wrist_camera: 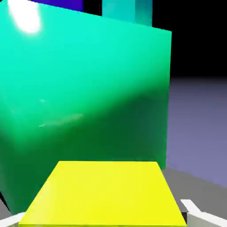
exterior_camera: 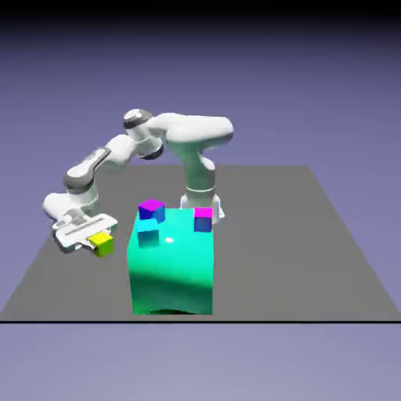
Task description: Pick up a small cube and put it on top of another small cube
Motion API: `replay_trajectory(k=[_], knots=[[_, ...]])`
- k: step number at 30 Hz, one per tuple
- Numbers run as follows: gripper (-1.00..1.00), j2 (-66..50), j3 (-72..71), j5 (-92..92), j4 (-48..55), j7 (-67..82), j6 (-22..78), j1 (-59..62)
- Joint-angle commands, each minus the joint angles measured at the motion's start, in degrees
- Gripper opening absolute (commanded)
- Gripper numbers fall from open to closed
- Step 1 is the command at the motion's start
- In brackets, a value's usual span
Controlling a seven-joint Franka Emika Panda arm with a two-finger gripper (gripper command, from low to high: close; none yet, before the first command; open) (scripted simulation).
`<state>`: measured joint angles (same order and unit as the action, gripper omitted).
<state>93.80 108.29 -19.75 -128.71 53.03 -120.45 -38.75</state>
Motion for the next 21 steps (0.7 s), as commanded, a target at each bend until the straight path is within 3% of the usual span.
replay_trajectory(k=[1, 9, 15, 16, 21], knots=[[-1.00, -0.96, -2.08, 1.52, -0.65, -1.35, -1.22, -1.97], [-1.00, -8.67, -18.70, 13.43, -5.80, -12.25, -10.49, -17.71], [-1.00, -8.51, -15.83, 12.37, -8.44, -11.32, -18.72, -23.57], [1.00, -8.51, -15.83, 12.37, -8.44, -11.32, -18.72, -23.57], [1.00, -8.94, -19.28, 13.85, -5.99, -12.63, -10.81, -18.27]])
